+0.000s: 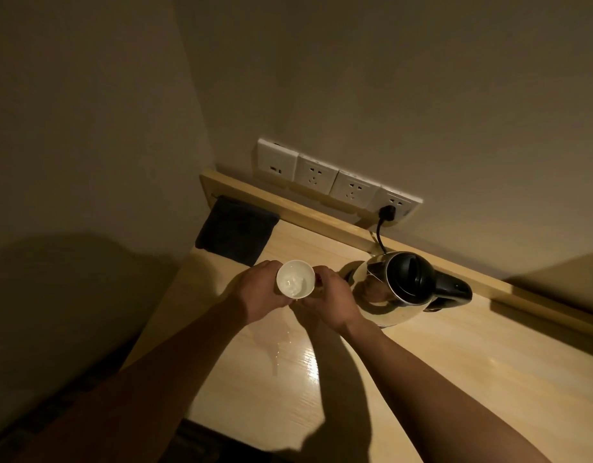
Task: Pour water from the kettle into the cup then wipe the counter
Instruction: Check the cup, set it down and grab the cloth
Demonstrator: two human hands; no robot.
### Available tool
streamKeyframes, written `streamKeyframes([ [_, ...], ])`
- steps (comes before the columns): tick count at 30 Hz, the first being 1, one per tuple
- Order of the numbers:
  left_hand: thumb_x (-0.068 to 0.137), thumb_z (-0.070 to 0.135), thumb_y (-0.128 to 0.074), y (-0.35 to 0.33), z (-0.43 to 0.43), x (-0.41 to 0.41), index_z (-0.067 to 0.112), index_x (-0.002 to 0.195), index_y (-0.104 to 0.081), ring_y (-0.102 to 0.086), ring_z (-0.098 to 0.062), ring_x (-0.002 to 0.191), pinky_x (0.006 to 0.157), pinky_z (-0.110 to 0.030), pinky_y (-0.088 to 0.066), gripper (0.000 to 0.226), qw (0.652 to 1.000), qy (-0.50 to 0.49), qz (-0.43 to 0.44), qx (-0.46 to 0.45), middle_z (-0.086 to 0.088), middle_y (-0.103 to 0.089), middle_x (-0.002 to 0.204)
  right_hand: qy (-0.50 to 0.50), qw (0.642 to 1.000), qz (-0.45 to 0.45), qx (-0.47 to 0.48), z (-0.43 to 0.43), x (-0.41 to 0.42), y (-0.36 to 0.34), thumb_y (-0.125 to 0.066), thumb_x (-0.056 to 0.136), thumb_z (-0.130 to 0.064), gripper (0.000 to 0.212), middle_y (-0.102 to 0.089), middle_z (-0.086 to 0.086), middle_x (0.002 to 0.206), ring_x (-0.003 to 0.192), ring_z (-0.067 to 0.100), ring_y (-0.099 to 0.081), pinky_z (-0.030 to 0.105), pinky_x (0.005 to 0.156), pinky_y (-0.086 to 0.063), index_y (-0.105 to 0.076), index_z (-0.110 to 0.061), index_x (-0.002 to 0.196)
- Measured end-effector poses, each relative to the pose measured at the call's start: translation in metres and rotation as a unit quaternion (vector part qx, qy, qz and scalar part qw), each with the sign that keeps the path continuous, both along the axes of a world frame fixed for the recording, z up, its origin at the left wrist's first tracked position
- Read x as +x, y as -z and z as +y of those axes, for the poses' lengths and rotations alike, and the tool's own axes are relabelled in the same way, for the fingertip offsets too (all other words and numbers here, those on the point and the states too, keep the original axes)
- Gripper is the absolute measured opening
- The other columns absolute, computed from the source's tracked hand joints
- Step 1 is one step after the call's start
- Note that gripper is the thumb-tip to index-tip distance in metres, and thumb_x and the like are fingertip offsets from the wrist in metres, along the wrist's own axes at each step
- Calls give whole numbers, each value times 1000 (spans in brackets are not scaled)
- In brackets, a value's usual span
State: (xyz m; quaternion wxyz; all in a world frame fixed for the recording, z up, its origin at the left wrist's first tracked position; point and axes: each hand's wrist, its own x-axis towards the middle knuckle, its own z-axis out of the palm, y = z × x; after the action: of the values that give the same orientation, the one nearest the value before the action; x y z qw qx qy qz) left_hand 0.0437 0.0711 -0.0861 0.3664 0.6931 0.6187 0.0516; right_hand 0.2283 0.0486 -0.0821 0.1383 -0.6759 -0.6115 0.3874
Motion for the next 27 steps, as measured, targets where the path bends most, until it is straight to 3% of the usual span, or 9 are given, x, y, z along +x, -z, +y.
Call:
streamKeyframes([
  [3,80,39,-87,-4,4,0,22,138,-55,-62,-20,121,108,-43,-51,68,1000,7,-6,1,-2,-65,134,12,1000,12,6,1,-1,-2,-90,78,-34,60,-70,2,124,101,10,-60,23,81,-49,-61,-20,128],
  [9,80,34,-88,-16,27,2,20,136,-57,-62,-21,122,106,-43,-53,65,999,-9,-32,10,-3,-65,132,31,999,29,10,22,-3,-15,-88,83,-27,61,-67,6,132,112,19,-62,37,93,-55,-58,-14,135],
  [15,76,32,-91,-17,68,6,22,131,-61,-62,-21,120,100,-37,-50,63,998,-24,-57,20,-1,-67,129,67,997,36,17,56,-9,-18,-89,82,-21,62,-67,9,133,117,24,-63,32,89,-48,-59,-12,135],
  [21,74,25,-94,-10,98,8,23,135,-62,-61,-22,123,105,-46,-52,69,995,-19,-91,20,-2,-67,134,92,995,36,30,83,-10,-11,-88,81,-17,59,-70,11,130,112,26,-64,32,84,-45,-60,-10,132],
  [27,73,23,-94,0,116,9,22,133,-63,-62,-22,120,101,-42,-53,67,995,-13,-97,16,-3,-68,131,108,993,42,22,96,-10,-1,-86,83,-13,61,-67,12,134,119,29,-63,34,89,-47,-57,-9,136],
])
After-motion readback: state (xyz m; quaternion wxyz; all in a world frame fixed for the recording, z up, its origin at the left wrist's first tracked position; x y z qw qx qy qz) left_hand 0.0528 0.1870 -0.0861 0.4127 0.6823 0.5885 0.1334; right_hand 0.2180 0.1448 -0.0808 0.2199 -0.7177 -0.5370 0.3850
